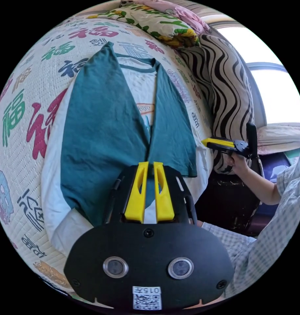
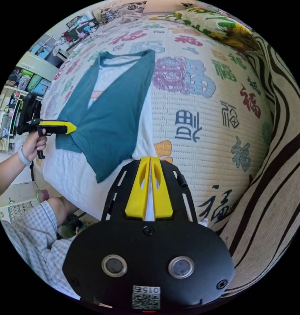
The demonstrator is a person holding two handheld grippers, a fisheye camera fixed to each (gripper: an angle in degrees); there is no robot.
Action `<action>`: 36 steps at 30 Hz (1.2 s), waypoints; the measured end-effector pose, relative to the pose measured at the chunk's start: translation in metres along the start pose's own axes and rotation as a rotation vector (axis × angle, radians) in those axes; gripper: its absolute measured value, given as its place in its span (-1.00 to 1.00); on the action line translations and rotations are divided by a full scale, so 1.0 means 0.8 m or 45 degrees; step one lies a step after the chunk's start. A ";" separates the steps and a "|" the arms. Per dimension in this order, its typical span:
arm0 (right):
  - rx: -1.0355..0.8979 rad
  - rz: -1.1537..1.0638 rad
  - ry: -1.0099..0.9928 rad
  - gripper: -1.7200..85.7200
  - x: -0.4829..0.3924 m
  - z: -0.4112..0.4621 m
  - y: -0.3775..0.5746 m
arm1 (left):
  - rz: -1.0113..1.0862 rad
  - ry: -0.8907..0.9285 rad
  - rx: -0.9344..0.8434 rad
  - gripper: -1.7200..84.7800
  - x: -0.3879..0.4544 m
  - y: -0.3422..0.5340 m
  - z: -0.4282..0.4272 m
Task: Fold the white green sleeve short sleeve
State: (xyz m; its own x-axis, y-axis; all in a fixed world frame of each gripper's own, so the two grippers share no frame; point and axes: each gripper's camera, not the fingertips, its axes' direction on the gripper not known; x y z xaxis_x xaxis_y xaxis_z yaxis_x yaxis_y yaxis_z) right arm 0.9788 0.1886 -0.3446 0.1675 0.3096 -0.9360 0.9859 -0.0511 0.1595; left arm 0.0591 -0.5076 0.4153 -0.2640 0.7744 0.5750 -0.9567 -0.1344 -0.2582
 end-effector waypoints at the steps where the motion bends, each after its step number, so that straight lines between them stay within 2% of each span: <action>1: 0.030 -0.009 -0.011 -0.97 -0.003 -0.005 -0.002 | 0.007 0.013 0.021 -0.90 0.001 0.001 -0.006; 3: 0.110 -0.082 -0.150 -0.97 -0.027 -0.009 -0.018 | 0.052 0.044 0.045 -0.88 0.009 0.005 -0.018; 6: 0.019 -0.197 -0.260 -0.97 -0.068 0.034 -0.041 | 0.084 0.000 -0.092 -0.86 0.011 0.014 0.000; 9: -0.152 -0.318 -0.097 -0.98 -0.097 0.096 -0.037 | 0.087 -0.045 -0.124 -0.92 -0.001 0.030 0.006; 12: -0.107 -0.416 -0.030 -0.97 -0.095 0.107 -0.008 | 0.055 -0.021 -0.109 -0.95 -0.017 0.045 -0.009; 18: -0.254 -0.284 -0.025 -0.97 -0.046 0.128 0.035 | -0.033 0.013 -0.120 -0.93 -0.046 0.092 -0.050; 23: -0.190 -0.082 -0.134 -0.95 -0.009 0.114 0.053 | -0.174 0.038 -0.020 -0.86 -0.068 0.129 -0.111; 26: -0.005 0.024 -0.157 -0.90 0.036 0.085 0.026 | -0.136 -0.019 0.146 -0.79 -0.083 0.091 -0.166; 30: 0.210 0.017 -0.331 -0.76 0.107 0.064 -0.083 | 0.036 -0.071 0.282 -0.70 -0.094 -0.043 -0.206; 32: 0.249 -0.015 -0.384 -0.74 0.128 0.070 -0.140 | 0.086 -0.121 0.298 -0.70 -0.095 -0.107 -0.205; 36: 0.193 0.016 -0.444 -0.68 0.158 0.119 -0.251 | 0.125 -0.198 0.173 -0.67 -0.088 -0.233 -0.161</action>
State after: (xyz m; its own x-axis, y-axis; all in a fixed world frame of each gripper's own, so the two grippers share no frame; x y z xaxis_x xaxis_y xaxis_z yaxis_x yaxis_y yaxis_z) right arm 0.8022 0.1473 -0.5250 0.1447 -0.0326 -0.9889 0.9683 -0.2008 0.1483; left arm 0.2722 -0.4575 0.3229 -0.3620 0.6505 0.6677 -0.9306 -0.2945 -0.2176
